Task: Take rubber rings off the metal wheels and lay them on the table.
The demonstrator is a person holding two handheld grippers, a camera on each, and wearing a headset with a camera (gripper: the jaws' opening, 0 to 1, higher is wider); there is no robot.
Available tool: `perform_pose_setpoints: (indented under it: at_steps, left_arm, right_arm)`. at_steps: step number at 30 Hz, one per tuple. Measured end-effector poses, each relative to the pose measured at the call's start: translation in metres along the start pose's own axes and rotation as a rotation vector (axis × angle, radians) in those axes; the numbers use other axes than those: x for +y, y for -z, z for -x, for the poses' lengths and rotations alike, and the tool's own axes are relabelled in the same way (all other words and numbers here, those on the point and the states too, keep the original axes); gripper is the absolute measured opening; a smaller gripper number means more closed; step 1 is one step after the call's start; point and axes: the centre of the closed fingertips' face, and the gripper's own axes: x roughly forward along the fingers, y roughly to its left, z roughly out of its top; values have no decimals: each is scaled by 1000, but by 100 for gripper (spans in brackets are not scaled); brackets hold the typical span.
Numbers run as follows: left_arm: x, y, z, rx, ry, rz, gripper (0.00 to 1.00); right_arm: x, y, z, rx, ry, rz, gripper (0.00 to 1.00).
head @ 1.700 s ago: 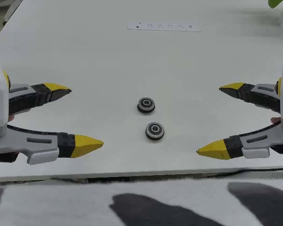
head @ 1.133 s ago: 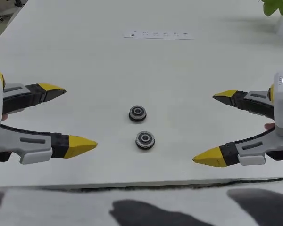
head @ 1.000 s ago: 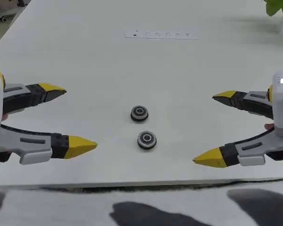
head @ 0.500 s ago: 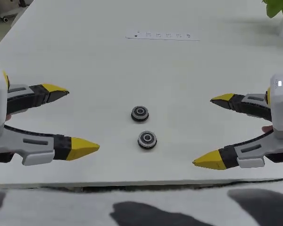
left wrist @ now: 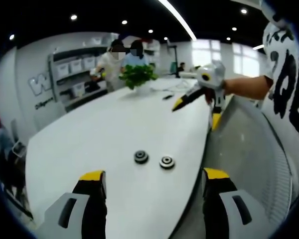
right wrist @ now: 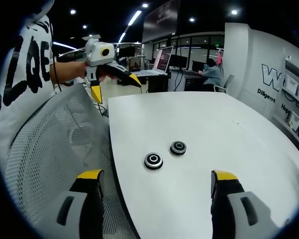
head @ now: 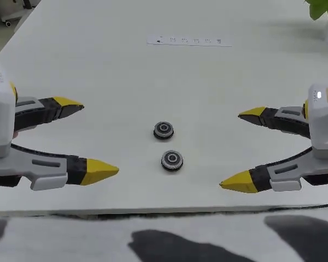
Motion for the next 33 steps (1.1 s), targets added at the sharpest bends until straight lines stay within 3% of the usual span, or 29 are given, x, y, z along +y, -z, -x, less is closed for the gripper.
perform_pose_setpoints:
  at_steps: [33]
  left_arm:
    - [-1, 1, -8, -3, 0, 3, 79]
  right_arm:
    - [0, 11, -4, 8, 6, -16, 79]
